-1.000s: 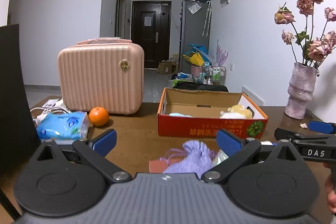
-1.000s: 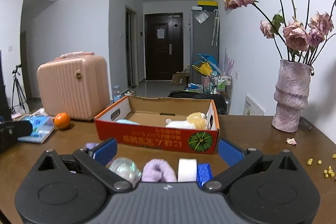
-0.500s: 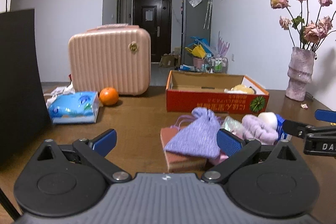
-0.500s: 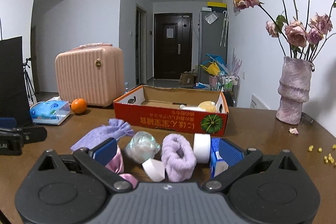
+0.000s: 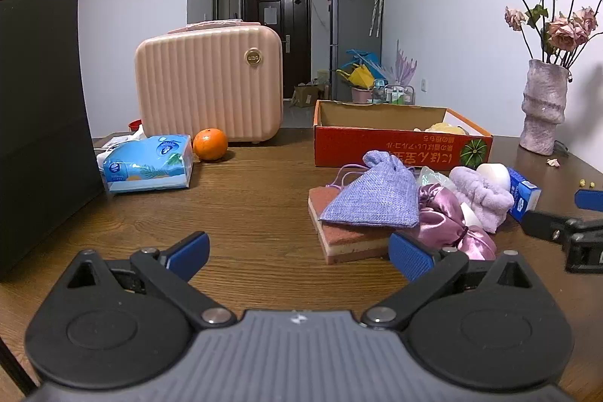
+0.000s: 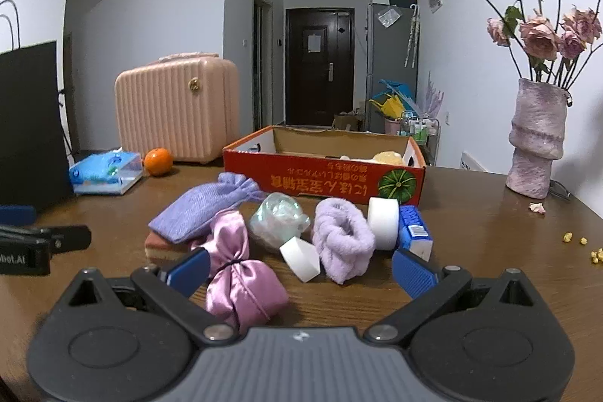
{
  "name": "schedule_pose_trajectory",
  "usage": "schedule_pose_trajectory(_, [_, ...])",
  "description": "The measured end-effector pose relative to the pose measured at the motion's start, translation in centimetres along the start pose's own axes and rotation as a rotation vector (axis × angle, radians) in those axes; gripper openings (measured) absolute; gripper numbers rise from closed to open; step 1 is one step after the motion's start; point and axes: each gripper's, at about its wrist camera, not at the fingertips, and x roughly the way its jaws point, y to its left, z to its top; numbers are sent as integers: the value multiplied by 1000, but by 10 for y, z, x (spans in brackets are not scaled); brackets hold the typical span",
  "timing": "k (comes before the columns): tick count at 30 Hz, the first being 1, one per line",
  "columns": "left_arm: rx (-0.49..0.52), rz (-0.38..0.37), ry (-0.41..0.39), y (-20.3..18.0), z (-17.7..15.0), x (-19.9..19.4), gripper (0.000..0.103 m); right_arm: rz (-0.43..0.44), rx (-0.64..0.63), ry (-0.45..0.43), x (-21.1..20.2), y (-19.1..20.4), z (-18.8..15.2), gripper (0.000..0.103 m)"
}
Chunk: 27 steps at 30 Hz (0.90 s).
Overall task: Organize soft objects
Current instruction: 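Withdraw both tools from the box back toward the remaining soft items, then grasp the pink satin scrunchie with the right gripper and lift it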
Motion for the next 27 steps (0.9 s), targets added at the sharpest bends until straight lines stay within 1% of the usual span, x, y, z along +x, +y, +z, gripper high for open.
schedule_pose_trajectory(9, [-27, -9, 8, 7, -1, 4, 103, 14, -13, 44, 16, 7, -5, 103])
schedule_pose_trajectory(13, [-33, -5, 4, 7, -1, 4, 103, 23, -51, 64, 30, 17, -7, 103])
schedule_pose_trajectory(17, [-53, 23, 6, 10, -1, 9, 103, 38, -107, 86, 46, 28, -9, 99])
schedule_pose_trajectory(22, [-66, 22, 24, 15, -1, 14, 103, 52, -162, 107, 66, 41, -11, 94])
schedule_pose_trajectory(24, [-63, 18, 30, 14, -2, 16, 103, 55, -178, 116, 73, 44, -11, 85])
schedule_pose_trajectory(26, [-60, 13, 36, 13, -3, 17, 103, 64, -181, 129, 79, 46, -10, 84])
schedule_pose_trajectory(27, [-60, 11, 37, 13, -3, 17, 103, 69, -181, 134, 82, 47, -10, 81])
